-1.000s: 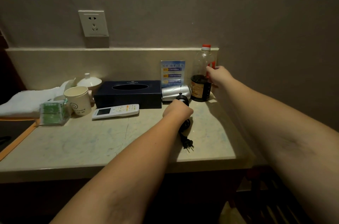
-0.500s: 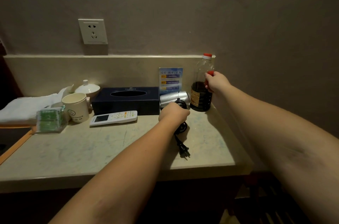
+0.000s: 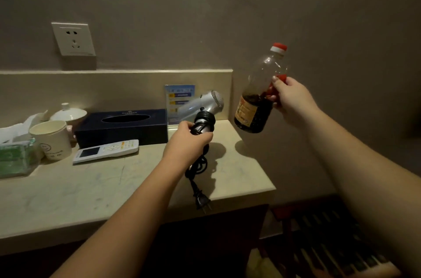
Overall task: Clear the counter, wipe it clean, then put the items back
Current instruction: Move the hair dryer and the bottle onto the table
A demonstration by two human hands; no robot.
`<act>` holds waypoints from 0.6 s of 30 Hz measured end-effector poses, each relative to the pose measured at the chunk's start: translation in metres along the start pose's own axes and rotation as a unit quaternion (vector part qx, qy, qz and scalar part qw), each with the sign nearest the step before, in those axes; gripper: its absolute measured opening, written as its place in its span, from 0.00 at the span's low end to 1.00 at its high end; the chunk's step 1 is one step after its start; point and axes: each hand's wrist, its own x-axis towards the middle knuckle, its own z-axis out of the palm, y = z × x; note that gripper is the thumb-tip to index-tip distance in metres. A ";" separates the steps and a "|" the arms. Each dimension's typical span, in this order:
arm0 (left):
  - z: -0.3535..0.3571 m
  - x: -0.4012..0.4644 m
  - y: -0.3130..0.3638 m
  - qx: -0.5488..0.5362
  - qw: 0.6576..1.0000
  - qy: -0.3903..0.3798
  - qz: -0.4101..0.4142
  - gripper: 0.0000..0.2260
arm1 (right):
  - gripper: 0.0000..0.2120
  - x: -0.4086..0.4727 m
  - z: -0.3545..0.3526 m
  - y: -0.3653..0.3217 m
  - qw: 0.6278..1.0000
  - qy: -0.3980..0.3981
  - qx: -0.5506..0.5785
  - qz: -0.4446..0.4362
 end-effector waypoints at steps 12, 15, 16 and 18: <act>0.075 -0.077 0.028 -0.095 0.986 -0.107 0.086 0.16 | 0.10 -0.129 -0.112 0.028 0.987 0.130 -0.091 0.027; 0.107 -0.085 0.032 -0.086 0.979 -0.159 0.099 0.17 | 0.10 -0.159 -0.143 0.043 0.973 0.173 -0.147 0.050; 0.118 -0.088 0.033 -0.082 0.976 -0.173 0.102 0.18 | 0.10 -0.168 -0.153 0.049 0.970 0.187 -0.148 0.055; 0.142 -0.094 0.036 -0.069 0.971 -0.200 0.109 0.18 | 0.10 -0.184 -0.175 0.061 0.963 0.215 -0.146 0.067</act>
